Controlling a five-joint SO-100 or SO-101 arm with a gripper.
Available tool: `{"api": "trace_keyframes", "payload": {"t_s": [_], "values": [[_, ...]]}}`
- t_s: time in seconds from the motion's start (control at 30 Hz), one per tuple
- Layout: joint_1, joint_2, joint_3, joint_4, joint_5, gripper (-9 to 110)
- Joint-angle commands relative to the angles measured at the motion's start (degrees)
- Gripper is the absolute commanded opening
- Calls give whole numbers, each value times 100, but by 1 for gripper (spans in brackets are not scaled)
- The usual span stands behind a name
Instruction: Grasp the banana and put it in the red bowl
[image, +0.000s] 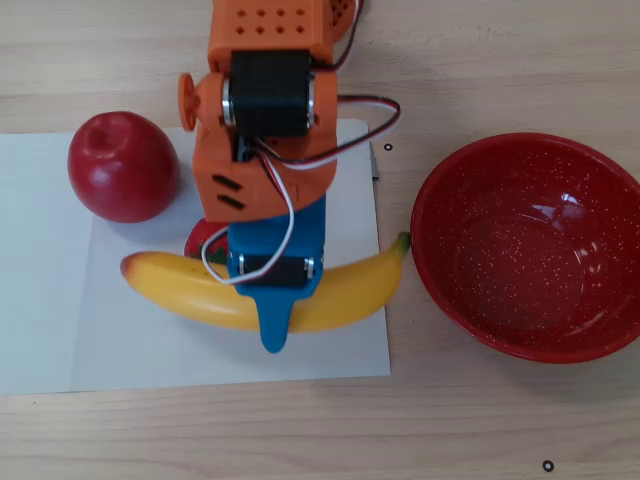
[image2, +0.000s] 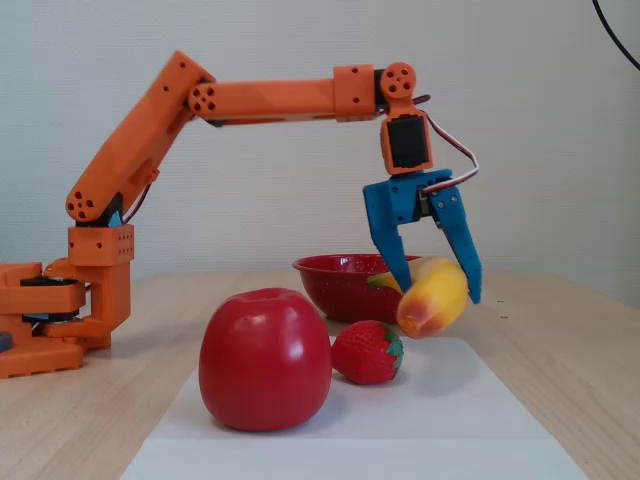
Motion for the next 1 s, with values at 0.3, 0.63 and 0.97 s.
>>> {"api": "trace_keyframes", "payload": {"t_s": [0.3,0.63,0.97], "values": [[-237,2918,1415,-879,62,0],[105,4122,2470,-1037,62,0],[1063,4764,2654,-826,-220,0]]}}
